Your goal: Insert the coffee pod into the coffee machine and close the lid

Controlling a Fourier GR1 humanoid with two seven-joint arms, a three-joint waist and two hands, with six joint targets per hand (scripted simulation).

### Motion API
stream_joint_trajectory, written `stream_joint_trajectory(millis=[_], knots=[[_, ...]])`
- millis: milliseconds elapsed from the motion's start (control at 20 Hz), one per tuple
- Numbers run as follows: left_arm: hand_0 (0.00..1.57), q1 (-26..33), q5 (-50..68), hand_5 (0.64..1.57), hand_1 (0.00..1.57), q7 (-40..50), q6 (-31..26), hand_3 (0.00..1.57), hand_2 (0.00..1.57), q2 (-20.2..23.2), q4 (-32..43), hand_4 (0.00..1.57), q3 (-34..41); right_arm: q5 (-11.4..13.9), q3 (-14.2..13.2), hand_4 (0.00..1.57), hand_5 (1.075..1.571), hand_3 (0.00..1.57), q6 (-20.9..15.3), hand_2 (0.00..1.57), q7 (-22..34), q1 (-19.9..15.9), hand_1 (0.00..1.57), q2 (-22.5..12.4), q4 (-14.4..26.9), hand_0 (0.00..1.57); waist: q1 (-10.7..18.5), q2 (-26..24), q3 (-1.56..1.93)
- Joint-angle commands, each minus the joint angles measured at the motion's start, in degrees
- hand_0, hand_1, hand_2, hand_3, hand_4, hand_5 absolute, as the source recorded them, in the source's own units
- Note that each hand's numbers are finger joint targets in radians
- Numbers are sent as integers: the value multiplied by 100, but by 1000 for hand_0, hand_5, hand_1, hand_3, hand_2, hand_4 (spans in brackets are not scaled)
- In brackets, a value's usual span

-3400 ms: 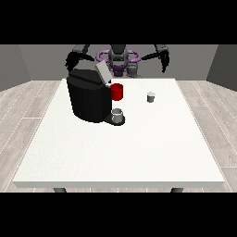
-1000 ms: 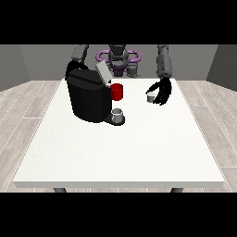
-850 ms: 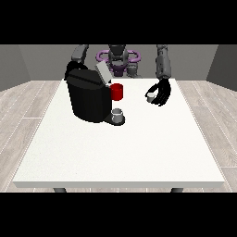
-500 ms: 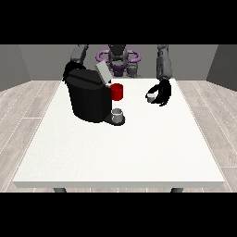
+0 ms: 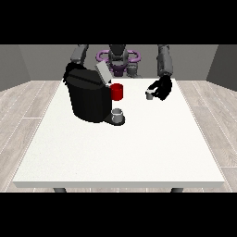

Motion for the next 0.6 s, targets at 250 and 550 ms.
stream_joint_trajectory(millis=[250, 550], knots=[[1243, -772, 77, 1571, 1243, 527, -797, 1315, 1327, -96, -453, 535, 6, -71, -54, 443, 1571, 0, 254, 0, -125, 151, 0, -144, 482, 0, -79, -356, -1], [1272, -1263, 195, 1571, 1272, 451, -1339, 1293, 1342, 160, -493, 548, 154, -1, 265, 489, 1571, 0, 132, 0, 245, -71, 0, 117, 82, 0, -340, -492, -4]])
